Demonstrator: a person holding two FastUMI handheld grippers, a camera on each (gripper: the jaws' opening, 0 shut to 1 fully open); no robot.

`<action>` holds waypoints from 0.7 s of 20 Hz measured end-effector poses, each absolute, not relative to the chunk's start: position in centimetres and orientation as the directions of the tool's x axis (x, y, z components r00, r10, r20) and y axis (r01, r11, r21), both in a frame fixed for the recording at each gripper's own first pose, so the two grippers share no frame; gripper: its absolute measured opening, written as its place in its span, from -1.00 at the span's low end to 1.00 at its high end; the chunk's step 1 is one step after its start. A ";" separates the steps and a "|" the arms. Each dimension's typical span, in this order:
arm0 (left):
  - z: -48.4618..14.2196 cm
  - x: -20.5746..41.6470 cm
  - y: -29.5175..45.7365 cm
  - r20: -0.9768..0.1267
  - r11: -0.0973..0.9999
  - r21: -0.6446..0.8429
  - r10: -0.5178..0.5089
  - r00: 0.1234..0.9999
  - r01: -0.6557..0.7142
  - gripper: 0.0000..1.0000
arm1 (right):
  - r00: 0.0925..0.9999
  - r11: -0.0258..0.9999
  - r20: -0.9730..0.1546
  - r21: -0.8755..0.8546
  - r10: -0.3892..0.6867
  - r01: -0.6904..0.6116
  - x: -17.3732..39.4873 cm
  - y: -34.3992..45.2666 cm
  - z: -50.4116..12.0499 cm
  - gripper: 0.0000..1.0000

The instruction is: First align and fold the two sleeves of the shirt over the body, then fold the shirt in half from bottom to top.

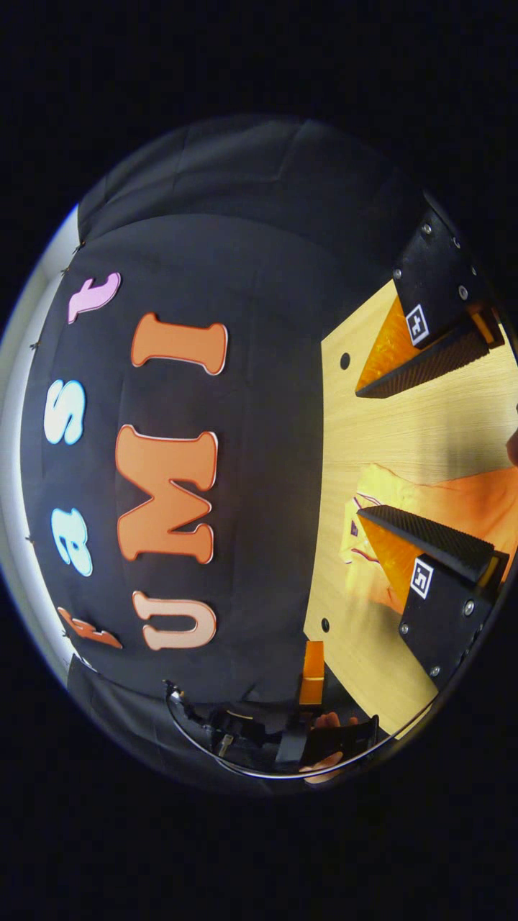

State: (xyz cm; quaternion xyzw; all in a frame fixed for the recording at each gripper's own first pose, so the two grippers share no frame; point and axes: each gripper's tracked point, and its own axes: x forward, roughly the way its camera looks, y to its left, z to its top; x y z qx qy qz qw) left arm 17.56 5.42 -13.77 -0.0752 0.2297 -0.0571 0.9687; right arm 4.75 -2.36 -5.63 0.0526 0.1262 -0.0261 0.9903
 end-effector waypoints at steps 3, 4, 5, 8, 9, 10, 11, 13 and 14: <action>-13.3 14.9 6.3 -0.330 0.985 -0.167 -0.101 0.938 0.048 0.91 | 0.975 0.996 -0.220 0.091 0.010 0.010 4.1 -1.7 -5.3 0.83; -12.7 14.0 6.6 -0.291 0.987 -0.153 -0.081 0.953 0.037 0.91 | 0.978 0.996 -0.207 0.094 0.024 -0.004 3.8 -1.6 -5.1 0.83; -12.0 13.4 6.5 -0.251 0.990 -0.142 -0.053 0.967 0.017 0.91 | 0.980 0.995 -0.196 0.099 0.035 -0.016 3.5 -1.5 -4.9 0.84; -10.1 10.2 6.8 -0.125 0.993 -0.119 -0.008 0.992 -0.007 0.91 | 0.987 0.995 -0.156 0.098 0.046 -0.031 2.7 -1.9 -4.5 0.83; -9.7 9.3 7.1 -0.092 0.994 -0.105 0.015 0.996 -0.025 0.91 | 0.988 0.995 -0.150 0.096 0.047 -0.032 2.2 -2.1 -4.6 0.83; -9.3 8.4 6.9 -0.069 0.996 -0.084 0.028 0.997 -0.034 0.90 | 0.988 0.994 -0.147 0.102 0.053 -0.039 1.7 -2.1 -4.6 0.84; -8.7 7.3 6.7 -0.051 0.997 -0.061 0.051 0.997 -0.054 0.92 | 0.988 0.993 -0.133 0.107 0.072 -0.058 1.2 -1.9 -4.4 0.83; -8.8 5.7 6.0 -0.034 0.996 -0.024 0.080 0.996 -0.081 0.92 | 0.991 0.991 -0.097 0.102 0.096 -0.086 0.5 -2.0 -4.4 0.83; -9.8 5.1 5.4 -0.056 0.998 -0.017 0.066 0.996 -0.067 0.92 | 0.991 0.991 -0.092 0.099 0.094 -0.084 0.1 -2.1 -4.7 0.84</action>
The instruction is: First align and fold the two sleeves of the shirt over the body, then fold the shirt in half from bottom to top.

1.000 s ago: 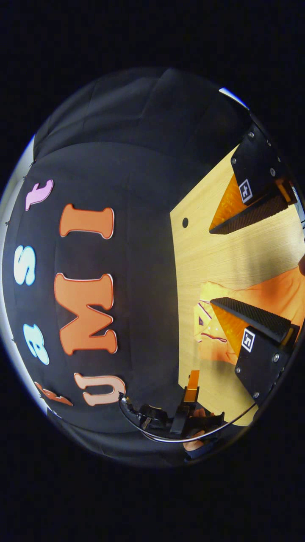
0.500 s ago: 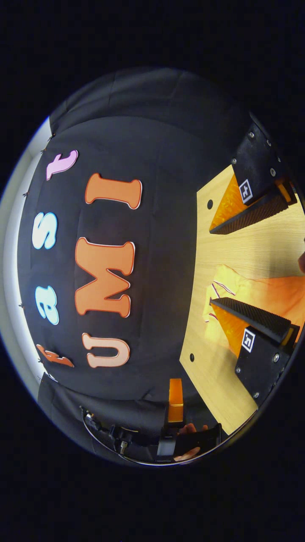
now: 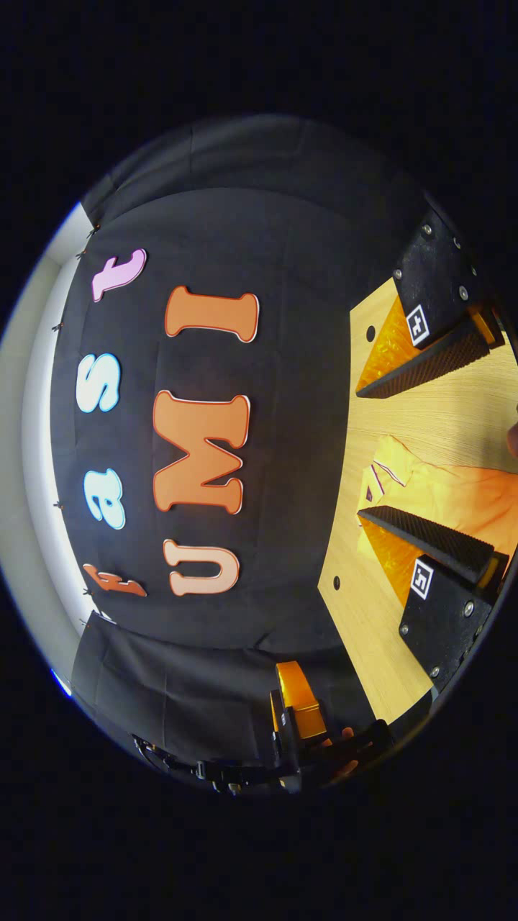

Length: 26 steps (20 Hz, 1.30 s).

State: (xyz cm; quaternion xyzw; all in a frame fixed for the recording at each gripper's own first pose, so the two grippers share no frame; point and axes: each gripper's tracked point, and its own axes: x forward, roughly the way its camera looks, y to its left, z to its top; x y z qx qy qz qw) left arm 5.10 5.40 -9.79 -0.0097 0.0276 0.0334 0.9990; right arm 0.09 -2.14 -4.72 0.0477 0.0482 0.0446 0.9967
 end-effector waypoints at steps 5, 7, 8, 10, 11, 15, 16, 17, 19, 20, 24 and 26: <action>-16.4 2.0 3.9 -0.225 0.999 -0.041 0.019 0.974 -0.028 0.96 | 0.975 0.988 -0.193 0.131 0.111 -0.087 -2.3 -2.1 -9.9 0.84; -19.2 1.2 3.8 -0.295 0.998 -0.053 0.009 0.955 -0.026 0.96 | 0.959 0.987 -0.254 0.134 0.124 -0.092 -3.3 -1.9 -12.1 0.84; -20.2 0.8 4.0 -0.325 0.998 -0.053 0.012 0.946 -0.031 0.96 | 0.950 0.986 -0.283 0.140 0.130 -0.093 -3.7 -1.8 -13.4 0.84; -21.8 0.2 4.3 -0.360 0.998 -0.044 0.016 0.933 -0.034 0.96 | 0.936 0.984 -0.325 0.157 0.134 -0.086 -4.7 -1.7 -15.1 0.84; -22.1 0.0 4.4 -0.369 0.998 -0.044 0.015 0.929 -0.033 0.96 | 0.931 0.983 -0.339 0.164 0.134 -0.082 -5.1 -1.7 -15.4 0.86; -25.0 -0.8 3.5 -0.440 0.998 -0.065 -0.019 0.898 -0.011 0.97 | 0.918 0.984 -0.372 0.158 0.137 -0.083 -5.7 -1.3 -17.2 0.86; -26.1 -1.0 3.4 -0.471 0.998 -0.068 -0.025 0.882 -0.008 0.97 | 0.906 0.982 -0.395 0.165 0.151 -0.092 -6.1 -0.9 -17.9 0.86; -27.4 -1.3 3.2 -0.507 0.997 -0.073 -0.033 0.861 -0.004 0.97 | 0.894 0.979 -0.416 0.175 0.169 -0.104 -6.4 -0.5 -18.8 0.86; -30.0 -2.0 2.9 -0.582 0.997 -0.074 -0.044 0.812 0.001 0.98 | 0.856 0.974 -0.478 0.192 0.200 -0.120 -7.2 0.6 -20.9 0.86; -31.3 -2.5 2.9 -0.618 0.997 -0.072 -0.043 0.785 -0.002 0.98 | 0.830 0.973 -0.517 0.196 0.210 -0.125 -7.7 1.0 -22.1 0.87; -34.6 -4.1 2.6 -0.709 0.997 -0.081 -0.058 0.703 0.001 0.99 | 0.752 0.964 -0.608 0.219 0.254 -0.150 -9.2 2.5 -25.6 0.89; -37.0 -4.3 2.5 -0.745 0.996 -0.088 -0.067 0.663 0.002 0.99 | 0.719 0.963 -0.644 0.221 0.262 -0.153 -9.7 2.9 -26.9 0.89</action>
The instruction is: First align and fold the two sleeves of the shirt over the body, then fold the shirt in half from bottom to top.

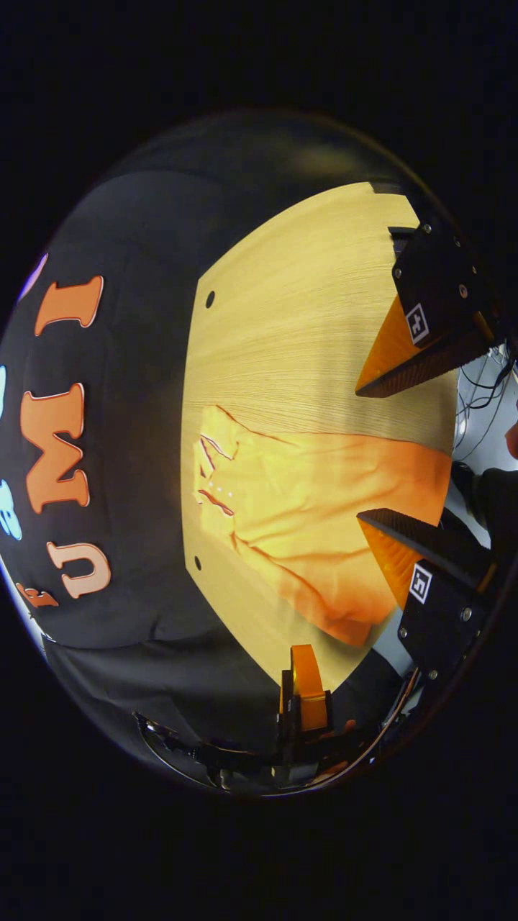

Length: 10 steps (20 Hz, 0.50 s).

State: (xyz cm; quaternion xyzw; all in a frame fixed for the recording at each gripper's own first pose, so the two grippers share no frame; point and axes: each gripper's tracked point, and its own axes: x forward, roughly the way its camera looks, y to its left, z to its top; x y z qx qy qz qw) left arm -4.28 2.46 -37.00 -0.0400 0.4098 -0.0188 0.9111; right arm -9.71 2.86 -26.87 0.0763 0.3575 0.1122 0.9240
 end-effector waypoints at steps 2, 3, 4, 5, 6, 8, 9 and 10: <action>-38.7 -5.4 2.7 -0.783 0.996 -0.087 -0.068 0.618 0.000 0.99 | 0.682 0.960 -0.678 0.234 0.273 -0.151 -10.4 3.3 -28.5 0.89; -39.3 -6.1 2.8 -0.800 0.996 -0.084 -0.069 0.597 0.001 0.99 | 0.663 0.960 -0.696 0.239 0.276 -0.148 -11.0 3.4 -29.3 0.89; -39.9 -6.4 2.7 -0.814 0.996 -0.085 -0.073 0.577 0.005 0.99 | 0.644 0.958 -0.712 0.247 0.281 -0.145 -11.1 3.6 -29.9 0.90; -40.1 -6.7 2.6 -0.825 0.996 -0.086 -0.075 0.561 0.008 0.99 | 0.624 0.958 -0.729 0.249 0.281 -0.141 -11.4 3.8 -30.5 0.90; -40.5 -6.8 2.6 -0.831 0.996 -0.089 -0.081 0.550 0.012 0.99 | 0.607 0.958 -0.742 0.250 0.283 -0.140 -11.6 3.9 -30.9 0.90; -41.1 -7.3 2.5 -0.852 0.996 -0.089 -0.086 0.517 0.020 0.99 | 0.583 0.961 -0.764 0.244 0.275 -0.134 -11.9 3.8 -31.9 0.90; -41.2 -7.4 2.5 -0.864 0.996 -0.086 -0.087 0.496 0.024 0.99 | 0.571 0.962 -0.775 0.242 0.270 -0.127 -12.0 3.8 -32.3 0.90; -41.4 -7.6 2.5 -0.873 0.996 -0.086 -0.089 0.480 0.029 0.99 | 0.565 0.960 -0.777 0.252 0.277 -0.124 -12.0 4.0 -32.5 0.91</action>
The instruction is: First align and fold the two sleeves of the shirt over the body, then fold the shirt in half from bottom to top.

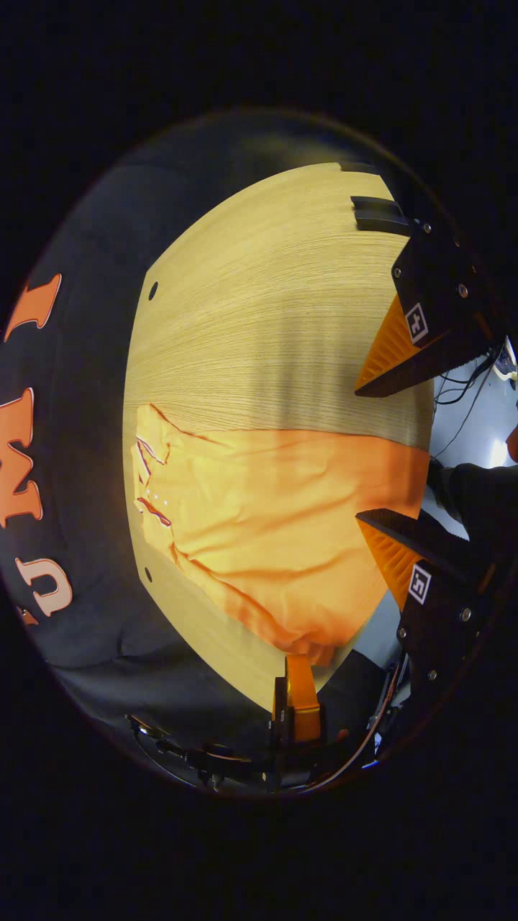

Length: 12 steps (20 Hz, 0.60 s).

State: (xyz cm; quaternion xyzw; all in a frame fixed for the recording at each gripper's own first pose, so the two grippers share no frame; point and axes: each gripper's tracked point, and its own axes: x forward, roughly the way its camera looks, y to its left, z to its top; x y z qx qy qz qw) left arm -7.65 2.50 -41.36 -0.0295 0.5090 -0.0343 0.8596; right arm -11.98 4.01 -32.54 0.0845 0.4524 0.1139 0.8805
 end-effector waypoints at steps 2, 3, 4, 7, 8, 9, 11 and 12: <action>-41.4 -8.2 2.6 -0.890 0.996 -0.085 -0.091 0.446 0.033 0.99 | 0.542 0.958 -0.792 0.263 0.281 -0.111 -12.2 4.1 -33.1 0.91; -41.5 -8.6 2.5 -0.900 0.996 -0.088 -0.093 0.426 0.031 0.99 | 0.530 0.959 -0.801 0.263 0.277 -0.104 -12.2 4.2 -33.4 0.90; -41.8 -8.8 2.5 -0.909 0.995 -0.091 -0.095 0.406 0.029 0.99 | 0.523 0.958 -0.805 0.267 0.280 -0.102 -12.2 4.3 -33.7 0.91; -43.5 -8.4 2.3 -0.928 0.995 -0.101 -0.103 0.358 0.024 0.99 | 0.482 0.958 -0.828 0.264 0.286 -0.113 -12.8 4.6 -34.7 0.91; -43.7 -8.4 2.4 -0.935 0.995 -0.095 -0.099 0.340 0.030 0.99 | 0.464 0.957 -0.837 0.263 0.289 -0.121 -13.0 4.8 -35.0 0.91; -43.8 -8.0 2.5 -0.936 0.996 -0.080 -0.089 0.341 0.042 0.99 | 0.447 0.958 -0.847 0.258 0.288 -0.128 -13.1 5.0 -35.3 0.91; -44.2 -7.9 2.6 -0.946 0.996 -0.050 -0.070 0.317 0.071 0.96 | 0.430 0.959 -0.857 0.246 0.283 -0.140 -12.9 5.3 -35.4 0.90; -44.1 -7.7 2.3 -0.947 0.995 -0.044 -0.069 0.313 0.086 0.95 | 0.425 0.957 -0.857 0.249 0.290 -0.151 -12.7 5.8 -35.5 0.91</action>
